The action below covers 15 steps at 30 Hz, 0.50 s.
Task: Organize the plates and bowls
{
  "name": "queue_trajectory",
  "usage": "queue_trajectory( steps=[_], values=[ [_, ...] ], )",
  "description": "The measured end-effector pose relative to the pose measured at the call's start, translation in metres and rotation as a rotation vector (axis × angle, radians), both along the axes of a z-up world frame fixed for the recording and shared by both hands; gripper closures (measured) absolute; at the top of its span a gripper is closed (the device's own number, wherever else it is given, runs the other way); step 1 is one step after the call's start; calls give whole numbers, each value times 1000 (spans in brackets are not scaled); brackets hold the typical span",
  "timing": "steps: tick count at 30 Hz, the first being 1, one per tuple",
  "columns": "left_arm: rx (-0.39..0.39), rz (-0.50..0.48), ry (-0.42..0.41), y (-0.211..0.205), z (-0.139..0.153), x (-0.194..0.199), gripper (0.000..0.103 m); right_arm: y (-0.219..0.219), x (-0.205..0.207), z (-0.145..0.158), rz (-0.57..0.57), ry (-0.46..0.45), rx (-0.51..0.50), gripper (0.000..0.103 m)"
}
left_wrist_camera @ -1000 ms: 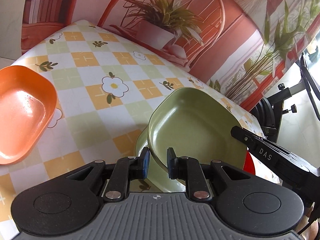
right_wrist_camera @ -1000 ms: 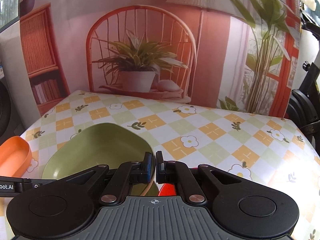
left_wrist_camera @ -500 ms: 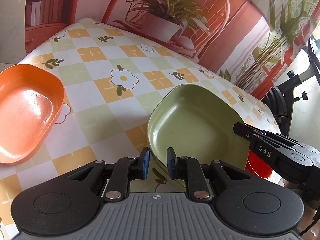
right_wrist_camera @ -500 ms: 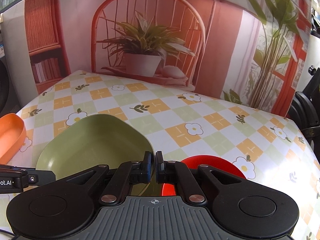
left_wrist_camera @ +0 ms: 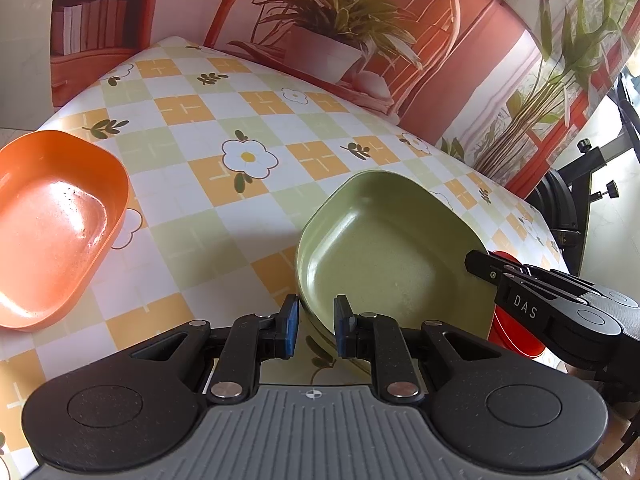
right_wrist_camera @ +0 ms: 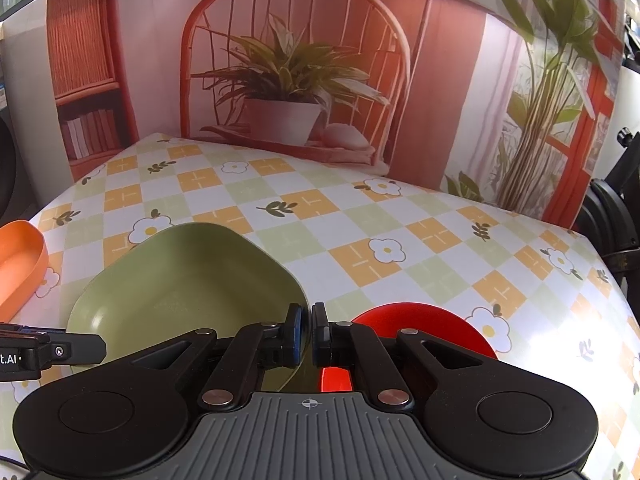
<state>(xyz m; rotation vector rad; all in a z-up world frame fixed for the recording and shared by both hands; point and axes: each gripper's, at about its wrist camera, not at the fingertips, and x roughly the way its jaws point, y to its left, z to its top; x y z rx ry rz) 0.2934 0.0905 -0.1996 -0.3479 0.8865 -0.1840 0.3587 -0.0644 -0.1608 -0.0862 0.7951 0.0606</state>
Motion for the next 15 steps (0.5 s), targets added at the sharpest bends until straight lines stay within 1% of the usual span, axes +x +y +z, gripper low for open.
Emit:
queue_trajectory(
  steps=[4,7,10,15],
  values=[
    [-10,0,-5,0,0,0,78,-2,0,1,-6,-5,4,97],
    [15,18,-3,1,1,-1,78,-3,0,3,-8,-9,11,97],
    [5,39,-6,7,4,-1,78,-3,0,6,-8,-15,21,97],
    [29,66,-65,25,23,-6,79,5,1,13,10,-31,35,97]
  ],
)
